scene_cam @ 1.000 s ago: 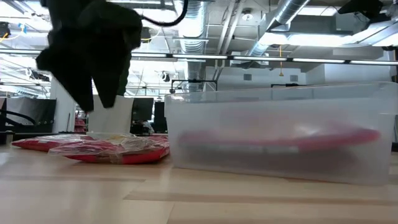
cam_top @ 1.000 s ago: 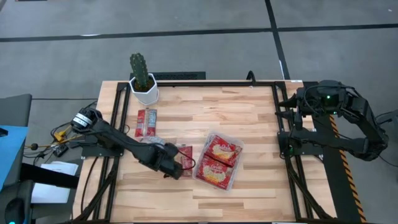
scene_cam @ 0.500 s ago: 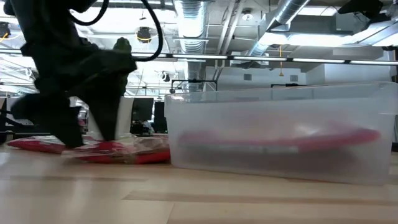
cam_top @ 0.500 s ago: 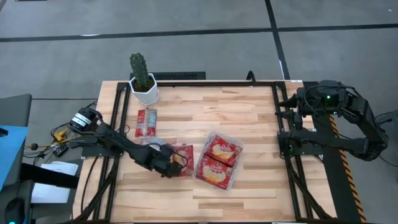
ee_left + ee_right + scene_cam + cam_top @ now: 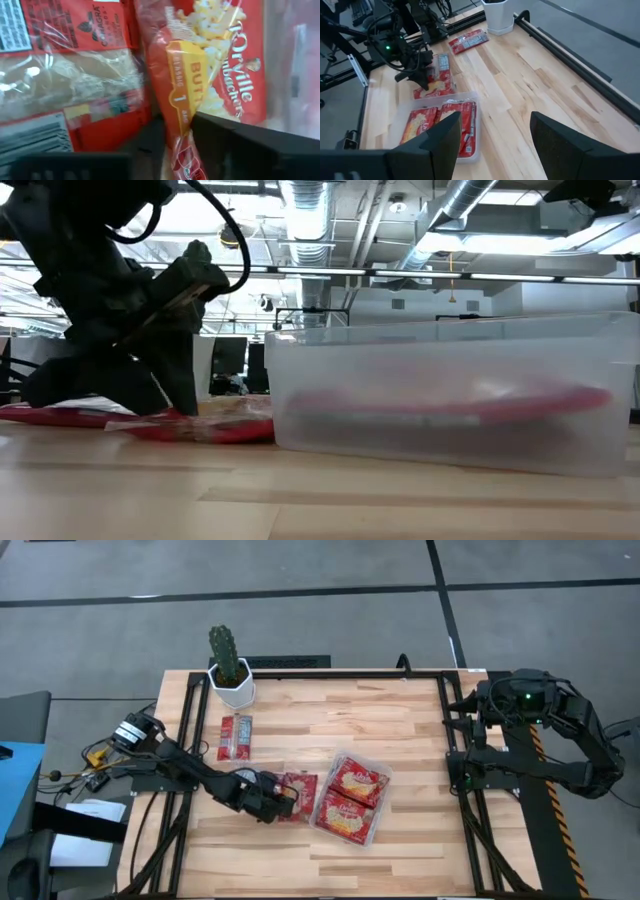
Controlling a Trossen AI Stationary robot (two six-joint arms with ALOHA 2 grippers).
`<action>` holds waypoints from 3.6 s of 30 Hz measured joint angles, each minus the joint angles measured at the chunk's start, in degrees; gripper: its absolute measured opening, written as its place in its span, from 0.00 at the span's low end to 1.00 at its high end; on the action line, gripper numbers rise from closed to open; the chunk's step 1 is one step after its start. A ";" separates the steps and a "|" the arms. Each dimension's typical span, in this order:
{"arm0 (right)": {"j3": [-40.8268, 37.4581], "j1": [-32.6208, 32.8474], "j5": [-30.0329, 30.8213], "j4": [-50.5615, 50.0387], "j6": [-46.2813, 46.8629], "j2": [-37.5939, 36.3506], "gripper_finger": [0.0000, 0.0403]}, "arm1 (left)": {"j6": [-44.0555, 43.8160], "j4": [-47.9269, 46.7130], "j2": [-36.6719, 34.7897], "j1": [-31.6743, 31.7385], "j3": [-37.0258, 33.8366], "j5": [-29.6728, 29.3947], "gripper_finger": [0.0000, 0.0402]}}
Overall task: Sort popcorn bags into baskets
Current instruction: Put the red popcorn bag into the transparent bin
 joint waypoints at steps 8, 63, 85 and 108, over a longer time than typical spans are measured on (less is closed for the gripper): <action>0.00 -0.02 1.19 -0.02 -0.61 0.00 0.65 | 1.38 1.30 0.09 0.15 0.11 0.99 0.01; -0.02 -0.06 3.02 -0.06 0.51 0.00 0.65 | 83.33 -12.65 -2.84 17.74 38.34 26.63 0.00; -0.02 -0.02 2.87 -0.04 2.43 -0.02 0.65 | 101.63 -19.06 15.03 17.47 52.55 37.35 0.00; -0.02 -0.02 2.82 -0.02 2.39 -0.02 0.65 | 97.30 -18.98 18.76 17.13 52.46 34.53 0.30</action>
